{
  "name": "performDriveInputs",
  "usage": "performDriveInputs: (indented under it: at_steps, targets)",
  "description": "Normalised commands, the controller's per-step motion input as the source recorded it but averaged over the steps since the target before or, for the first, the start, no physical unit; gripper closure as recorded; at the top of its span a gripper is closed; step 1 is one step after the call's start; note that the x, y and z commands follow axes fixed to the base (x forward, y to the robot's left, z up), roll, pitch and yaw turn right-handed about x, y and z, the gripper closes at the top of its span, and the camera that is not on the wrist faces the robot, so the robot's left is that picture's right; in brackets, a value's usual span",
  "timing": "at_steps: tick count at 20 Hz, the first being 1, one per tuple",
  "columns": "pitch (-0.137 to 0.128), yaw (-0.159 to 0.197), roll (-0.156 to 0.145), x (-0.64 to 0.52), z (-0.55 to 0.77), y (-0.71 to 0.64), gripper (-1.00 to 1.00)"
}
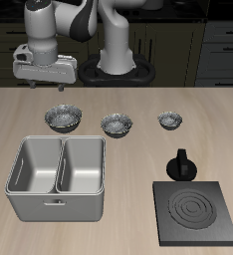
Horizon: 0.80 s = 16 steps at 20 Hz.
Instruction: Place the largest bowl in the left side of the drainer and the medium bowl in the right side
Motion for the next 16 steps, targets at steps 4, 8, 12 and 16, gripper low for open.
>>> performDriveInputs:
  at_steps: [4, 8, 12, 16]
  targets:
    - [-0.032, 0.014, -0.029, -0.08, -0.04, -0.26, -1.00]
    - [-0.005, -0.002, -0.027, 0.03, -0.07, -0.17, -1.00]
    - [0.014, 0.007, 0.031, 0.08, -0.23, -0.13, -1.00]
    - [0.010, -0.006, 0.044, 0.03, -0.25, -0.02, -1.00]
